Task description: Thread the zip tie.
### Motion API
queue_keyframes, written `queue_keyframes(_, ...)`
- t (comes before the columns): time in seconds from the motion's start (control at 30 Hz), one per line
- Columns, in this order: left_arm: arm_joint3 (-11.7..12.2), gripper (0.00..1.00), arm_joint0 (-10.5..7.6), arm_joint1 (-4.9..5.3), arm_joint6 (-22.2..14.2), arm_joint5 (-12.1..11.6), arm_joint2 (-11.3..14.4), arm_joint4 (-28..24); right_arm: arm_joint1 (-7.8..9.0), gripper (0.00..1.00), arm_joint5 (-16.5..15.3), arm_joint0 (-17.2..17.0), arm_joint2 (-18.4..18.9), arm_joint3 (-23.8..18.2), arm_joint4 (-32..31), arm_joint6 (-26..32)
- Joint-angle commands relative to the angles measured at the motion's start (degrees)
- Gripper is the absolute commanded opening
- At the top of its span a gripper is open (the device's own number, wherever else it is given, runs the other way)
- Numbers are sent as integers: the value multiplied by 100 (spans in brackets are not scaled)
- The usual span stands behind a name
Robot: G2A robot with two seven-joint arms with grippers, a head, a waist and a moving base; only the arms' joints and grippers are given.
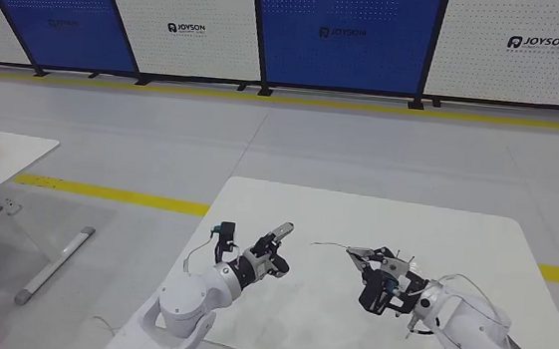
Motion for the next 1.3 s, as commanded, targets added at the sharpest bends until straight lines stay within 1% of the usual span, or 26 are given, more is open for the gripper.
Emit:
queue_keyframes(0.0,-31,100,-69,-3,-108,15,157,-61,0,0,0,0,0,0,0,0)
queue_keyframes(0.1,64,100,-267,7,-168,15,439,-62,0,0,0,0,0,0,0,0)
queue_keyframes(0.13,151,100,-345,10,-203,15,570,-180,0,0,0,0,0,0,0,0)
queue_keyframes(0.17,252,100,-418,14,-167,15,656,-269,0,0,0,0,0,0,0,0)
queue_keyframes(0.23,405,100,-565,27,25,15,774,-328,0,0,0,0,0,0,0,0)
queue_keyframes(0.37,405,100,-565,27,25,15,774,-328,-1,0,-18,-9,-5,-4,0,13)
queue_keyframes(0.4,405,100,-565,27,25,15,774,-328,4,0,-1,36,-13,-6,0,191)
queue_keyframes(0.43,405,100,-565,27,25,15,774,-328,20,0,94,131,-101,-57,0,466)
queue_keyframes(0.47,405,100,-565,27,25,15,774,-328,44,0,154,259,-256,-130,0,698)
queue_keyframes(0.5,405,100,-565,27,25,15,774,-328,89,0,190,477,-505,-208,0,831)
queue_keyframes(0.57,405,100,-565,27,25,15,774,-328,178,0,403,845,-940,-229,0,1041)
queue_keyframes(0.6,422,100,-562,24,18,-4,789,-359,228,0,547,1056,-1253,-247,0,1046)
queue_keyframes(0.63,469,100,-576,16,-30,-13,814,-468,258,0,641,1201,-1462,-234,0,938)
queue_keyframes(0.67,523,100,-616,8,-66,-2,825,-574,285,0,741,1337,-1657,-188,0,831)
queue_keyframes(0.73,763,100,-784,-27,-132,15,858,-1044,328,0,935,1643,-2110,-105,0,601)
queue_keyframes(0.77,897,100,-885,-45,-132,15,886,-1270,332,0,953,1683,-2171,-92,0,566)
queue_keyframes(0.83,1169,100,-1103,-80,-75,15,964,-1724,332,0,953,1683,-2171,-92,0,566)
queue_keyframes(1.1,1169,100,-1103,-80,-75,15,964,-1724,332,0,953,1683,-2171,-92,0,566)
queue_keyframes(1.13,1171,100,-1098,-82,-53,-13,965,-1727,332,0,953,1683,-2171,-92,0,566)
queue_keyframes(1.17,1193,100,-1091,-86,-30,-4,958,-1801,332,0,953,1683,-2171,-92,0,566)
queue_keyframes(1.23,1261,100,-1129,-90,127,15,920,-1881,332,0,953,1683,-2171,-92,0,566)
queue_keyframes(1.27,1320,100,-1163,-97,294,15,927,-1918,332,0,953,1683,-2171,-92,0,566)
